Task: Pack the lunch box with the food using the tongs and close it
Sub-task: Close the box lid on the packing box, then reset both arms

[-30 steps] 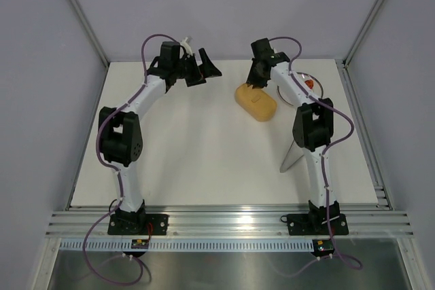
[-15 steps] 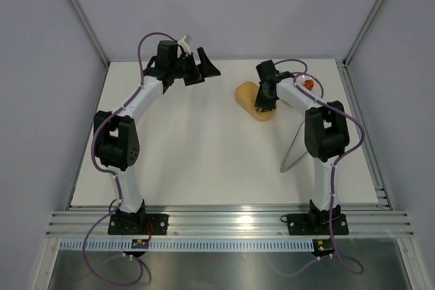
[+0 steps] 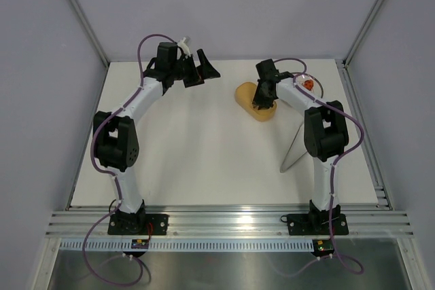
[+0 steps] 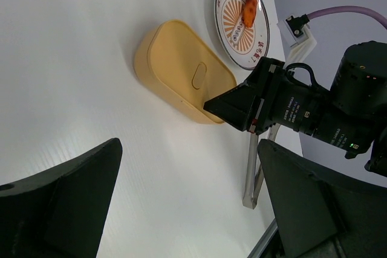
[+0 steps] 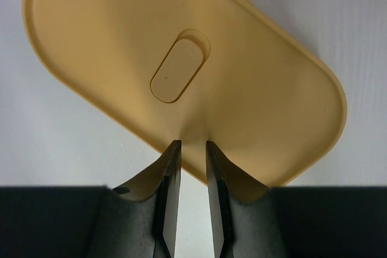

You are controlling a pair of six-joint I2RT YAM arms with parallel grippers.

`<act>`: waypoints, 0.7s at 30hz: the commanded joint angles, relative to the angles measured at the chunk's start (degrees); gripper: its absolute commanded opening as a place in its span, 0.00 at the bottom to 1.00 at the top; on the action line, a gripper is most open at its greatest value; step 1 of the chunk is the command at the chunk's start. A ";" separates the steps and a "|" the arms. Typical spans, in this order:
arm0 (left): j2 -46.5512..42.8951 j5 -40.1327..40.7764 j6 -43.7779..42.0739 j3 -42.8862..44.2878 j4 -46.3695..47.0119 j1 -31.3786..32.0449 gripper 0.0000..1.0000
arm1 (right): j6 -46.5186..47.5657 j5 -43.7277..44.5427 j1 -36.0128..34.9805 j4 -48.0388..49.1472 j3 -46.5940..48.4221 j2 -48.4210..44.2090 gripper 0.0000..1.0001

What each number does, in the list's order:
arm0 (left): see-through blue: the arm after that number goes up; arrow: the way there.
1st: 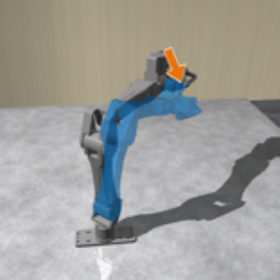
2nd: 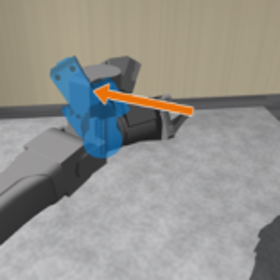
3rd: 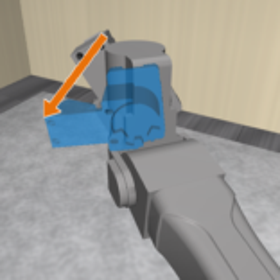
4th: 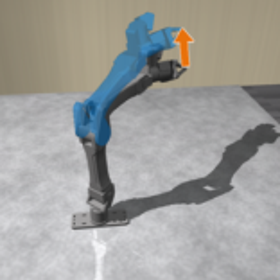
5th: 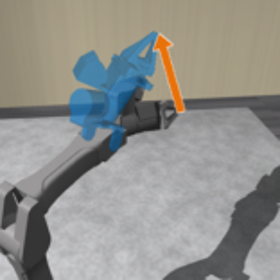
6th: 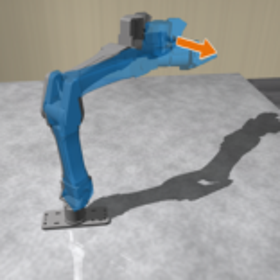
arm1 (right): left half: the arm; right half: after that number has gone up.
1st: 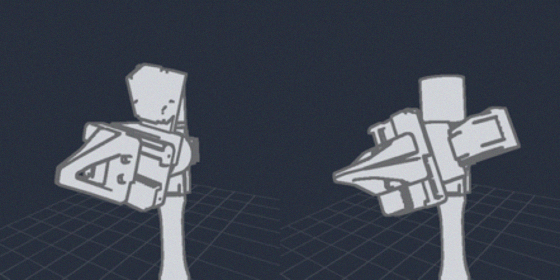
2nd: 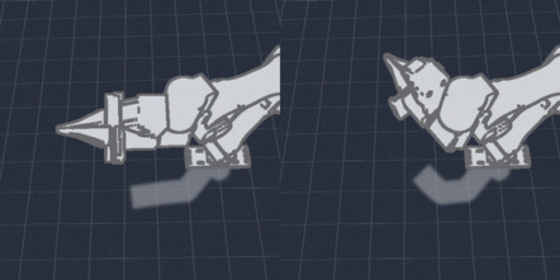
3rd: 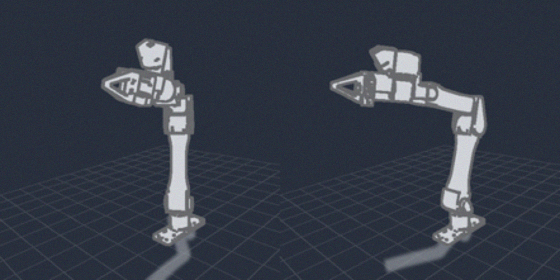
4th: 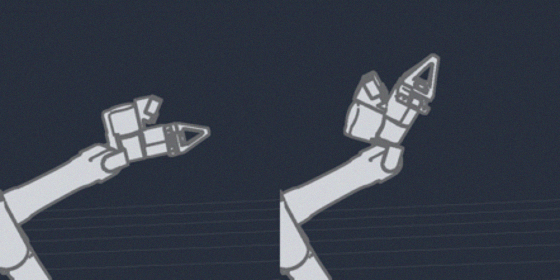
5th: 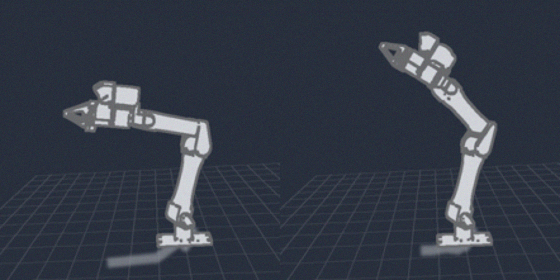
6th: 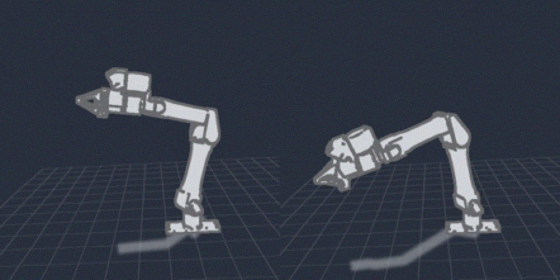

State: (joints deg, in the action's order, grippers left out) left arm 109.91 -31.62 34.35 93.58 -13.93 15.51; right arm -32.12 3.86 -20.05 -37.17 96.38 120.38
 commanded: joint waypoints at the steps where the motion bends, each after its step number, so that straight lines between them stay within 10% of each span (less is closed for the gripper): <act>1: -3.12 0.24 -0.60 -0.33 2.42 -0.21 0.99 | 0.83 0.36 -0.34 -4.32 0.03 1.44 0.30; 12: -5.49 1.21 -1.21 -1.47 1.45 -0.13 0.99 | 1.18 7.83 0.45 -5.72 6.10 -7.43 0.34; 17: -10.49 2.61 -1.91 -4.27 0.05 -0.21 0.99 | 1.01 12.13 0.72 -4.67 2.95 -16.04 0.78; 21: -16.20 3.67 -4.19 -7.18 -3.89 -0.04 0.99 | 0.92 15.47 0.63 -3.35 -5.38 -24.73 0.94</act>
State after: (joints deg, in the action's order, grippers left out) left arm 100.05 -29.61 33.21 87.70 -16.40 15.51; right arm -31.38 13.69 -19.70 -41.54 95.68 103.35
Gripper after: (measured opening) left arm 0.988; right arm 0.907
